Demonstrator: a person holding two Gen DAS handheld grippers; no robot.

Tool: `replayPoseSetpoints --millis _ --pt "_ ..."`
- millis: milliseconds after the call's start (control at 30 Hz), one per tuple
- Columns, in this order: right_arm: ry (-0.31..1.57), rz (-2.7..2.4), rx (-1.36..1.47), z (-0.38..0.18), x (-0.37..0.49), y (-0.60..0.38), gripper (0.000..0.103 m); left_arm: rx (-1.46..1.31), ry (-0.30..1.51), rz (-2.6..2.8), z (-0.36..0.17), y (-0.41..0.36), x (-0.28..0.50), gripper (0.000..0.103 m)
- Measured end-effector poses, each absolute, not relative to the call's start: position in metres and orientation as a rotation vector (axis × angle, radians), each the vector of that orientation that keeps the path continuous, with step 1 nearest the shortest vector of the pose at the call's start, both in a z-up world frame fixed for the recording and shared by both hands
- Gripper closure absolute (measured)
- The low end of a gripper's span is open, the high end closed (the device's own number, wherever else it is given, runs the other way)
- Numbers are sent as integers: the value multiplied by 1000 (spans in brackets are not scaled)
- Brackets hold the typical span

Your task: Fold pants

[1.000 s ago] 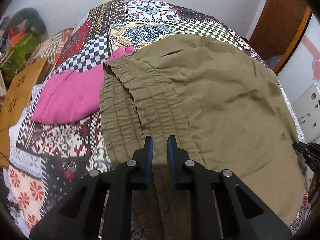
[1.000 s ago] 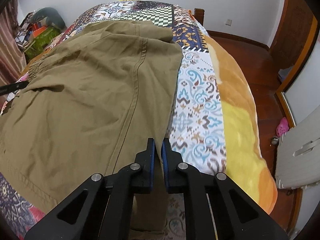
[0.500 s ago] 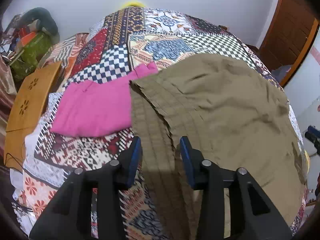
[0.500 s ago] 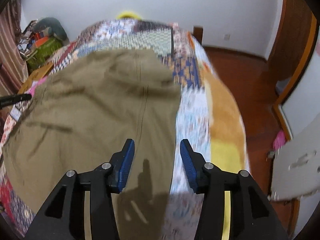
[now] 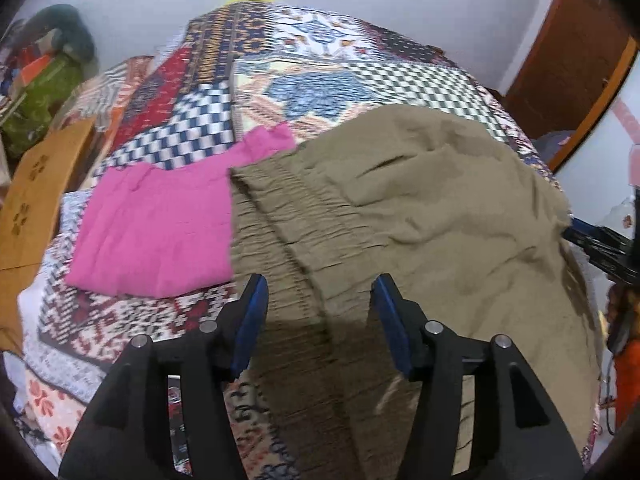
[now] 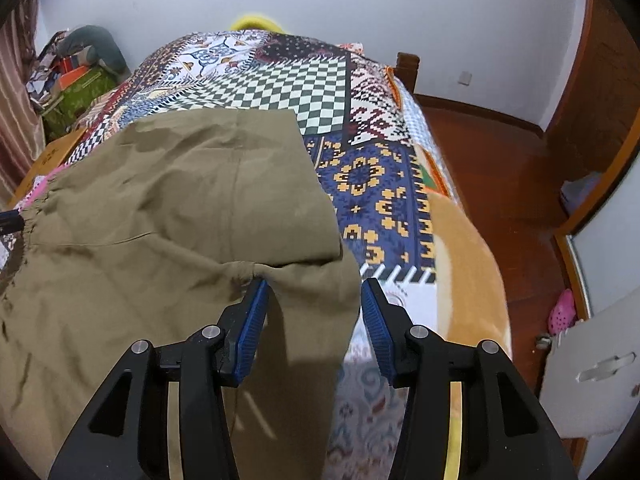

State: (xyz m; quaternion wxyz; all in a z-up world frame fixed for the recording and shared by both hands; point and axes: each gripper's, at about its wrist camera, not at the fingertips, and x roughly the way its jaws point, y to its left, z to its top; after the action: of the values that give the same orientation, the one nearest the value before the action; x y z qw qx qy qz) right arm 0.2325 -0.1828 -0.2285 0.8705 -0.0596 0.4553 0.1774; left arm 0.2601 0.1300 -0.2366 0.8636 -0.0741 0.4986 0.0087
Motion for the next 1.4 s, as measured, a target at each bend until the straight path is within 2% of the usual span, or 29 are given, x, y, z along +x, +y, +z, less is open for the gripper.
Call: replayPoseSetpoints --millis 200,300,333,400,467,533,667,800,833,1000,1067,1133,1400 --pt "961 410 -88 -237 236 -186 60 -77 1045 17 -247 112 277 47" --pt "956 421 -120 -240 231 -183 75 -58 1043 33 -248 109 282 48" --pt "958 427 -132 -241 229 -181 80 -48 1038 35 -247 108 283 54" --pt "958 427 -159 -243 225 -179 84 -32 1036 22 -246 104 284 58" --pt "959 425 -181 -244 223 -178 88 6 1032 26 -245 98 286 61" --pt "972 424 -172 -245 221 -181 89 12 1036 5 -245 94 288 71" --pt "1004 419 -142 -247 213 -189 91 43 1041 -4 -248 84 295 71" --pt "1021 407 -140 -244 203 -194 89 -15 1057 -11 -245 91 297 71" --pt "1021 400 -144 -241 202 -194 84 -49 1052 -17 -240 96 296 71" --pt "972 372 -131 -216 200 -207 75 -63 1011 15 -219 109 285 70" --pt "940 378 -87 -204 203 -213 65 -45 998 33 -214 114 283 66" --pt "909 385 -53 -195 209 -215 61 -52 992 50 -211 122 283 60" --pt "949 428 -60 -214 246 -186 61 -125 1054 5 -231 128 296 60"
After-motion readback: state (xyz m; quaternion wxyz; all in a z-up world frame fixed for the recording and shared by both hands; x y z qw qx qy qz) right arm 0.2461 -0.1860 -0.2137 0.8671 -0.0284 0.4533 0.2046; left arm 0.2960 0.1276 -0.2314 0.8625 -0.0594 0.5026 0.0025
